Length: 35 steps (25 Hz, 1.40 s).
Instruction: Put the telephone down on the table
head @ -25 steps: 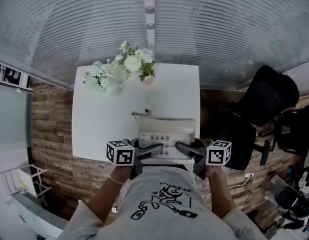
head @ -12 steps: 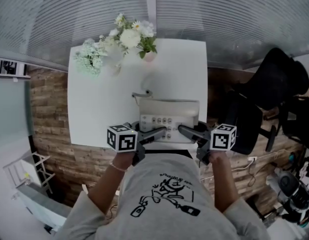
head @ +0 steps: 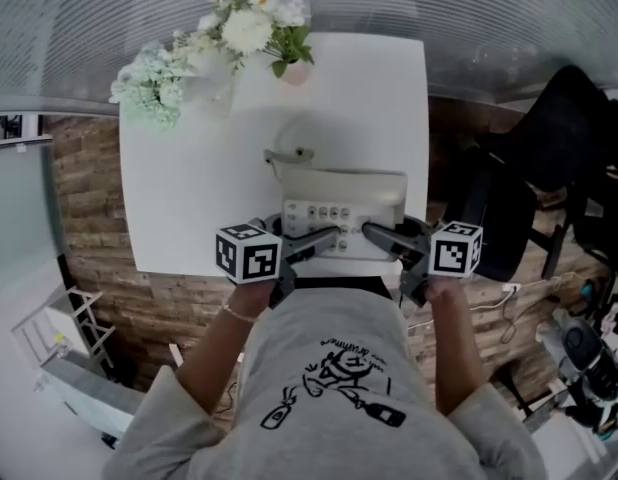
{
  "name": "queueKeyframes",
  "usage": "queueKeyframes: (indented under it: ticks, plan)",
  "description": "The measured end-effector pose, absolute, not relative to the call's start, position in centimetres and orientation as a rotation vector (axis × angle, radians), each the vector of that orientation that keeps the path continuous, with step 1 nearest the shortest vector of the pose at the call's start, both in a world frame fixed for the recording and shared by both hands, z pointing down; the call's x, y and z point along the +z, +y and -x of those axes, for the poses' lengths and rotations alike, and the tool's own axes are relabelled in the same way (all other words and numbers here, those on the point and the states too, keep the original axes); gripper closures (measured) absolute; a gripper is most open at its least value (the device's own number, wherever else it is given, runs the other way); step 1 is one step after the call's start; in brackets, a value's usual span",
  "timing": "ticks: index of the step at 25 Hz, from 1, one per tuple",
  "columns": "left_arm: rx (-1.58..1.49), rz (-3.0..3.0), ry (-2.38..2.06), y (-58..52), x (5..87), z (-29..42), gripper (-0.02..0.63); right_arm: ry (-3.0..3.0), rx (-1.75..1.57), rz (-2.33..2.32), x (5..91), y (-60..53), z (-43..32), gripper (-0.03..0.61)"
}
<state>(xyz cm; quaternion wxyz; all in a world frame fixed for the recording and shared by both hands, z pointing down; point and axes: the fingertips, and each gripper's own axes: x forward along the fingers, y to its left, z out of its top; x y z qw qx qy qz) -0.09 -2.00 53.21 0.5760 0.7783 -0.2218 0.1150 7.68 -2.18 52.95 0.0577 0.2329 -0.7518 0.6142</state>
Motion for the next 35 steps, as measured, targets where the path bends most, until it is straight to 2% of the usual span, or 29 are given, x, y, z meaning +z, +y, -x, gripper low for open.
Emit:
queueKeyframes:
  ticks: [14, 35]
  plan:
    - [0.379, -1.798, -0.625, -1.8, 58.1, 0.3, 0.233, -2.199, 1.892, -0.717, 57.6, -1.9, -8.1, 0.285]
    - [0.442, -1.729, -0.739, -1.4, 62.6, 0.2, 0.199, -2.138, 1.886, -0.683, 61.7, -2.1, -8.6, 0.285]
